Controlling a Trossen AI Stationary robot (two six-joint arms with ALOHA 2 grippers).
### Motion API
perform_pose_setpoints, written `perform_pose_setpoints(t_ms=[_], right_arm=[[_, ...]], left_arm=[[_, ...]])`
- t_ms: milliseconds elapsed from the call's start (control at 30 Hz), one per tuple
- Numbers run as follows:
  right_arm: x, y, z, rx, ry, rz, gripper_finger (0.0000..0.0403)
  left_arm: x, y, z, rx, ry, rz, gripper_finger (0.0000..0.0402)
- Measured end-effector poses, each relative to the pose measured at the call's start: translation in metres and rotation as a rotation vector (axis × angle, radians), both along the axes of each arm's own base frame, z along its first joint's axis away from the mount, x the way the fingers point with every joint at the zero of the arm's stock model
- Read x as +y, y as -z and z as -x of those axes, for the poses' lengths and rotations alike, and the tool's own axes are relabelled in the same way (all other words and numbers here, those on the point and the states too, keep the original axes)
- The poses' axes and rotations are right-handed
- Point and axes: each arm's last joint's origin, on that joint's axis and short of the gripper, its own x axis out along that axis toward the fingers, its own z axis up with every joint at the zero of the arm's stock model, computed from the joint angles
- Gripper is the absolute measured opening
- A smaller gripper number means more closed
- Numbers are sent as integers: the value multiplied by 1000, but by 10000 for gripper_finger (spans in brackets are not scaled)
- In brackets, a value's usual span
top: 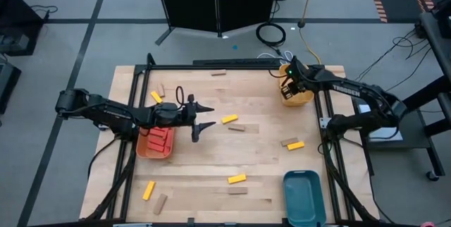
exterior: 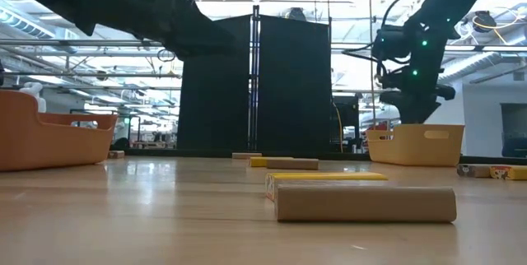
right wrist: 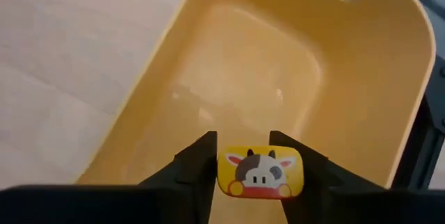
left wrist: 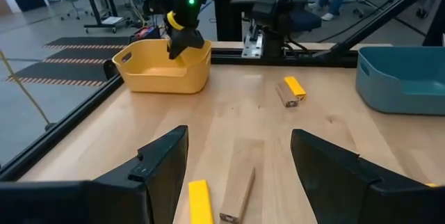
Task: Sort blocks
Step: Put the yellow block into the yellow bin
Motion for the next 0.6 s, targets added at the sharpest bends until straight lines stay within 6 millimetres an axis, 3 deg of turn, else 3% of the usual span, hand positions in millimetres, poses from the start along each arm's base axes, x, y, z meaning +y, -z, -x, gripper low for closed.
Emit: perform_pose_setpoints(t_ms=[267,600], right_arm=[[-3,-9,0,-6,-4,22,163],[-16,-68,-20,-152,-63,122,168]], left_arm=[[0,0,0,0,4,0,251],[0,1,0,6,4,0,251]])
